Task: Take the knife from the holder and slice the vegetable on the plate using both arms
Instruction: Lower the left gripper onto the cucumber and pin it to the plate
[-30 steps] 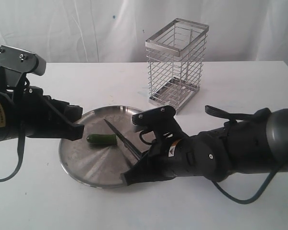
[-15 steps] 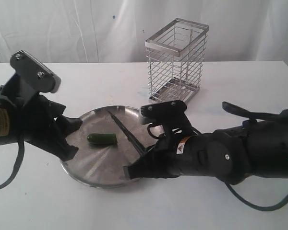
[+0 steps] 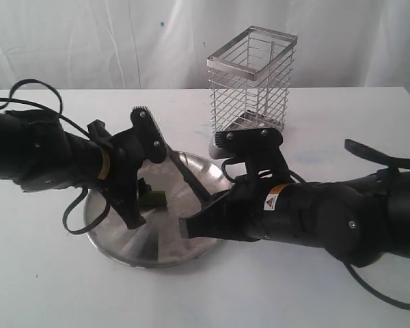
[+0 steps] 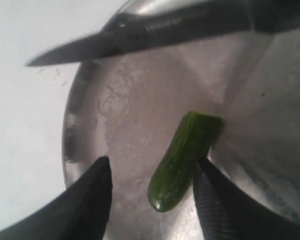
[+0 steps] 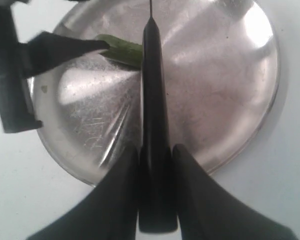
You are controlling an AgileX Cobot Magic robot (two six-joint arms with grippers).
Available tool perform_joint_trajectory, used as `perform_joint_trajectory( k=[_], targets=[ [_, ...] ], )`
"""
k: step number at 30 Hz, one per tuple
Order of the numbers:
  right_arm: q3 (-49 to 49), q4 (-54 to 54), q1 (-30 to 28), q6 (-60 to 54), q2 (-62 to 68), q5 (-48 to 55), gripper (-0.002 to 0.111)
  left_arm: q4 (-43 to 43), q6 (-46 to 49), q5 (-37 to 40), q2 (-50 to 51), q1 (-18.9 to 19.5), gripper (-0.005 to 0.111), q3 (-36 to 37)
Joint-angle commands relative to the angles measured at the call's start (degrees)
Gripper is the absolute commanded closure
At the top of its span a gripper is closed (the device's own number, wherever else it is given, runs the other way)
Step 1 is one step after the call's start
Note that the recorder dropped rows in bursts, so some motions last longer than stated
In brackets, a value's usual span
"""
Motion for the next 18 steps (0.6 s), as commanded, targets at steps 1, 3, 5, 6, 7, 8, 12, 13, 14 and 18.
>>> perform_joint_trajectory(
  k=[1, 3, 5, 6, 7, 8, 12, 13, 14, 18],
  targets=[
    [0.2, 0.1, -0.3, 0.3, -2.5, -0.7, 0.108, 0.2, 3.0, 5.1, 4.6, -0.3, 0.052, -3.3],
    [0.2, 0.1, -0.3, 0.3, -3.1, 0.3, 0.108, 0.2, 3.5, 5.0, 6.3, -0.3, 0.052, -3.9],
    [0.2, 0.1, -0.3, 0.2, -3.2, 0.7, 0.108, 0.2, 4.0, 4.5, 7.9, -0.3, 0.052, -3.9],
    [0.2, 0.1, -0.3, 0.2, -3.2, 0.7, 0.108, 0.2, 4.0, 4.5, 8.5, -0.3, 0.052, -3.9],
    [0.2, 0.1, -0.3, 0.2, -3.2, 0.7, 0.108, 0.2, 4.0, 4.5, 9.6, -0.2, 0.053, -3.9],
    [0.2, 0.1, -0.3, 0.2, -3.2, 0.7, 0.108, -0.3, 4.0, 4.9, 10.0, -0.2, 0.054, -3.9],
    [0.2, 0.1, -0.3, 0.2, -3.2, 0.8, 0.108, -0.9, -7.4, 6.8, 8.6, -0.2, 0.074, -3.9],
    [0.2, 0.1, -0.3, 0.2, -3.2, 0.8, 0.108, -0.9, -11.8, 7.1, 7.8, -0.2, 0.075, -3.9],
    [0.2, 0.1, -0.3, 0.2, -3.2, 0.8, 0.108, -1.0, -17.4, 7.1, 6.8, -0.2, 0.075, -3.9],
    [0.2, 0.1, -0.3, 0.2, -3.2, 0.9, 0.108, -3.7, -25.3, 8.3, 4.0, -0.5, 0.075, -3.8]
  ],
)
